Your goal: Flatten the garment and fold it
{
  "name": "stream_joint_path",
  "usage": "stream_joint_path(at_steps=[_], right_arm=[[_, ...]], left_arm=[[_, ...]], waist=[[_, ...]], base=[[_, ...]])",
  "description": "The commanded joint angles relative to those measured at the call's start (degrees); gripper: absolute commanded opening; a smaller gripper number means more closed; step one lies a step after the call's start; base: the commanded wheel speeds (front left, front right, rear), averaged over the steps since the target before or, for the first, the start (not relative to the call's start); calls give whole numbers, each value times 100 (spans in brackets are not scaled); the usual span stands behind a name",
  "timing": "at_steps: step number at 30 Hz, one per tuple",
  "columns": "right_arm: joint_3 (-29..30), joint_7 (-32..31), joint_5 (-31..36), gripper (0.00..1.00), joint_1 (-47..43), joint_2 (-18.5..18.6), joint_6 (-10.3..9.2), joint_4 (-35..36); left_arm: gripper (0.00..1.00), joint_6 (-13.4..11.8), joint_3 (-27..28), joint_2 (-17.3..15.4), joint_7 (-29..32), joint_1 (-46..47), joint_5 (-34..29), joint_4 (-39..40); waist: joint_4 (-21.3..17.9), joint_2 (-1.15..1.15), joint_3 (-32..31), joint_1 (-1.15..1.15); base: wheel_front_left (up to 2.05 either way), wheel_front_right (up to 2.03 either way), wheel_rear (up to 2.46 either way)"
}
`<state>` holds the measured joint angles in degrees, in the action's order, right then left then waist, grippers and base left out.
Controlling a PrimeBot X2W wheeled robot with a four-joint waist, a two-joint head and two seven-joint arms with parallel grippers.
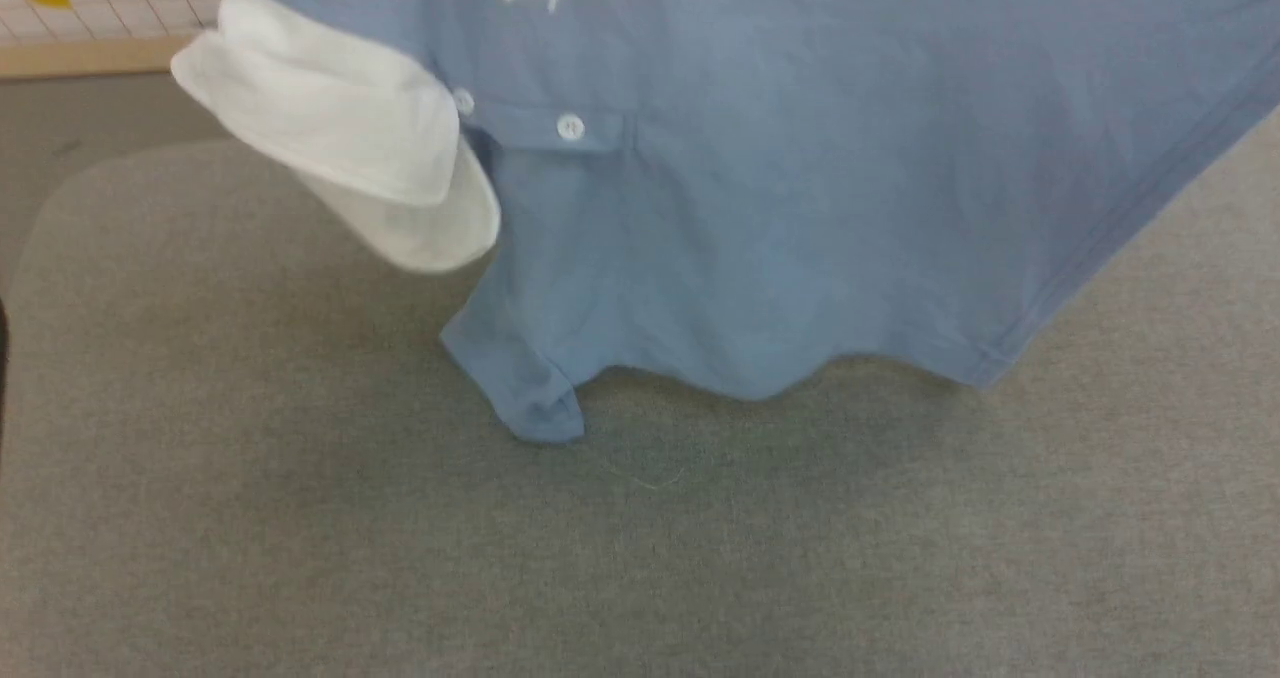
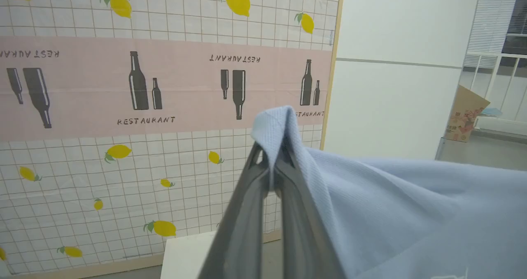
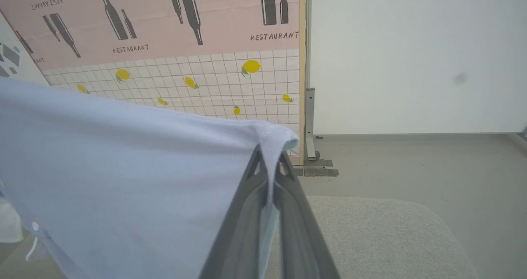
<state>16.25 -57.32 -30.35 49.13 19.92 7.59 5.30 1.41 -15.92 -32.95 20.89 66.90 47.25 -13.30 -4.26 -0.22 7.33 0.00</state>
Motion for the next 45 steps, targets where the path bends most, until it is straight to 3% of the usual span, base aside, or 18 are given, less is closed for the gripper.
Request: stream_joint_path(at_steps=[1, 3, 10, 16, 23, 27, 33, 45], right_arm=[[39, -3, 210, 0, 247, -72, -10, -23], [26, 64, 799, 0, 1015, -467, -10, -208], [465, 717, 2223, 0, 2911, -1384, -10, -723], [442, 1262, 2827, 0, 3817, -1658, -10, -1160], [273, 1675, 2861, 0, 3960, -1701, -10, -1554], [77, 1861, 2687, 0, 3640, -1703, -10, -1752], [-408, 2237, 2182, 0, 2487, -1686, -10, -1857], [-1139, 3039, 612, 0, -1387, -1228, -10, -1491]], left_arm=[[0, -3, 57, -175, -57, 290, -171, -150], [0, -9, 90, -290, -171, 920, -396, -517], [0, 34, 66, -481, -674, 2365, -1003, -1053], [0, 198, 67, -422, -1196, 3206, -1180, -1536], [0, 398, 51, -357, -1648, 3264, -1086, -2138], [0, 496, 14, -252, -1929, 2948, -929, -2463], [0, 587, -151, -47, -2396, 1956, -605, -2833], [0, 606, -663, 443, -3288, -1663, 362, -2328]], waist=[[-4, 22, 651, 0], [-87, 22, 1353, 0], [-170, 22, 2432, 0], [-81, 22, 2968, 0], [98, 22, 3261, 0], [206, 22, 3194, 0], [332, 22, 2621, 0], [595, 22, 579, 0]], base=[[0, 0, 0], [0, 0, 0], [0, 0, 0], [0, 0, 0], [0, 0, 0], [0, 0, 0], [0, 0, 0], [0, 0, 0]])
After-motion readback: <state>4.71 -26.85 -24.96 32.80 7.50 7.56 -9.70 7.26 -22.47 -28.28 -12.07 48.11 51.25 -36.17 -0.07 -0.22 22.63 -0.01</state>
